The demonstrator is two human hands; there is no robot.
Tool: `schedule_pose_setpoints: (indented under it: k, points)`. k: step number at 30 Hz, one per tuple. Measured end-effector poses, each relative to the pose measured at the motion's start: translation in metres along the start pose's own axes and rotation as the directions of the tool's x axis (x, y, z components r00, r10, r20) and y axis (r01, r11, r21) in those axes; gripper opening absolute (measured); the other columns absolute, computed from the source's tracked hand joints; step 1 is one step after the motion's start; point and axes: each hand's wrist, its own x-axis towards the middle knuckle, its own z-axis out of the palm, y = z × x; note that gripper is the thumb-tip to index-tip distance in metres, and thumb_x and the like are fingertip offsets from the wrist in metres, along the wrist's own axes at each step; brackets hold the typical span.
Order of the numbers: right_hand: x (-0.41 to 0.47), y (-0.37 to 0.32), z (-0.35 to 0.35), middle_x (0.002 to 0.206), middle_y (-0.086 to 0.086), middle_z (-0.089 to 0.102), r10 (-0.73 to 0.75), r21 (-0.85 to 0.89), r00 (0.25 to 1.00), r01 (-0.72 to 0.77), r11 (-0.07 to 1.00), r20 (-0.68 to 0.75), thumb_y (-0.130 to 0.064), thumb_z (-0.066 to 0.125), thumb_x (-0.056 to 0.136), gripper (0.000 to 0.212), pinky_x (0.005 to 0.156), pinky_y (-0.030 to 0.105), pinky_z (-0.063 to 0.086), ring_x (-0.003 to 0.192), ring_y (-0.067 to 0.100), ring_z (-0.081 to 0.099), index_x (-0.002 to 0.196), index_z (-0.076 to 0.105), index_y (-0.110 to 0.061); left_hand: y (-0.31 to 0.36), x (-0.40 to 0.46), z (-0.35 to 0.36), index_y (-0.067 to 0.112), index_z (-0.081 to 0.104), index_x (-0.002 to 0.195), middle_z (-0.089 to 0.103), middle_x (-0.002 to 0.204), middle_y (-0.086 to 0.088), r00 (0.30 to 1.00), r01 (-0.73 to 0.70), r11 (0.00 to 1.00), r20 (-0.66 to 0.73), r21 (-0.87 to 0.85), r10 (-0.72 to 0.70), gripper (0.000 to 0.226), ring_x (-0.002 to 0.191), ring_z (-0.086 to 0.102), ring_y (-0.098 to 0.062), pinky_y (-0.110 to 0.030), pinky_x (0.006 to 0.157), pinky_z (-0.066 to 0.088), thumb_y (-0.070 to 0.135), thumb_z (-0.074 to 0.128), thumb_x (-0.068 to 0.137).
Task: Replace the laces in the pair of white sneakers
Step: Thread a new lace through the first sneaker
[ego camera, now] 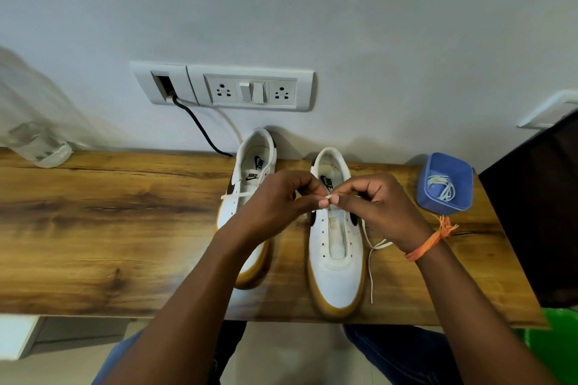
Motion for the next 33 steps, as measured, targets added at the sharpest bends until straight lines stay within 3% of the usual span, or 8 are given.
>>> schedule_pose_setpoints:
  k: [4,12,17,20,24,29,31,33]
  points:
    - [0.001,0.002,-0.013,0.080,0.004,0.075,0.023,0.011,0.989,-0.022,1.000,-0.145,-0.006,0.070,0.085,0.008,0.070,0.033,0.054,0.078,0.022,0.069,0.086,0.077,-0.009,-0.005,-0.001,-0.006,0.020,0.076,0.082,0.069,0.071,0.014,0.998,0.055,0.992,-0.039,0.114,-0.051,0.003,0.066,0.059,0.005,-0.009,0.062,0.041,0.022,0.077,0.083]
    - [0.000,0.003,-0.035,0.079,-0.003,0.075,0.005,-0.005,0.921,-0.007,1.000,-0.390,-0.005,0.072,0.084,0.011,0.078,0.027,0.055,0.079,0.015,0.070,0.081,0.076,-0.015,-0.013,-0.003,-0.011,0.024,0.077,0.087,0.069,0.080,0.008,0.962,0.161,0.826,-0.271,0.539,-0.011,0.014,0.079,0.058,-0.011,-0.030,0.066,0.046,0.036,0.076,0.082]
    - [0.002,0.006,-0.038,0.077,-0.007,0.072,-0.005,-0.060,0.867,-0.028,0.998,-0.498,-0.010,0.072,0.084,0.015,0.071,0.016,0.051,0.073,0.003,0.065,0.077,0.072,-0.023,-0.011,-0.005,-0.016,0.024,0.076,0.084,0.068,0.092,0.003,0.920,0.269,0.747,-0.392,0.608,-0.012,0.017,0.097,0.051,-0.020,-0.033,0.075,0.038,0.041,0.075,0.081]
    - [0.002,0.014,-0.041,0.072,-0.011,0.067,0.016,-0.161,0.819,-0.132,0.978,-0.573,-0.013,0.071,0.085,0.012,0.065,0.013,0.047,0.067,-0.003,0.061,0.076,0.071,-0.020,-0.010,-0.006,-0.018,0.025,0.075,0.089,0.068,0.096,0.002,0.911,0.340,0.684,-0.406,0.645,-0.070,0.021,0.106,0.051,-0.024,-0.038,0.084,0.040,0.044,0.074,0.083]
    - [0.001,0.028,-0.053,0.073,0.002,0.069,0.114,-0.188,0.730,-0.318,0.929,-0.674,-0.016,0.068,0.086,0.013,0.067,0.026,0.041,0.067,0.012,0.059,0.083,0.076,-0.007,-0.017,-0.009,-0.023,0.029,0.074,0.097,0.069,0.102,0.003,0.911,0.397,0.637,-0.368,0.661,-0.186,0.020,0.109,0.051,-0.024,-0.040,0.090,0.036,0.045,0.071,0.085]
    - [-0.002,0.039,-0.053,0.113,0.012,0.067,0.091,-0.509,0.815,-0.440,0.740,-0.573,-0.014,0.066,0.085,0.024,0.085,0.031,0.044,0.106,0.029,0.060,0.108,0.072,-0.011,-0.019,-0.004,-0.017,0.033,0.066,0.073,0.064,0.077,0.016,0.959,0.282,0.842,-0.158,0.459,-0.236,0.015,0.094,0.058,-0.007,-0.042,0.091,0.033,0.041,0.073,0.084]
    - [0.001,0.029,-0.038,0.131,0.005,0.059,0.038,-0.488,0.924,-0.235,0.841,-0.379,-0.016,0.071,0.085,0.043,0.100,0.029,0.039,0.123,0.021,0.052,0.127,0.064,-0.015,-0.013,-0.001,-0.004,0.030,0.069,0.073,0.067,0.074,0.017,0.984,0.176,0.908,-0.102,0.381,-0.148,0.015,0.085,0.059,0.002,-0.044,0.092,0.036,0.041,0.075,0.081]
    - [0.002,0.012,-0.014,0.127,-0.007,0.063,0.044,-0.262,0.988,-0.081,0.962,-0.145,-0.022,0.069,0.089,0.041,0.101,0.023,0.041,0.121,0.005,0.055,0.129,0.063,-0.021,-0.006,0.000,0.005,0.027,0.073,0.078,0.070,0.073,0.017,0.994,0.095,0.961,-0.068,0.260,-0.080,0.011,0.076,0.062,0.006,-0.034,0.086,0.039,0.037,0.078,0.080]
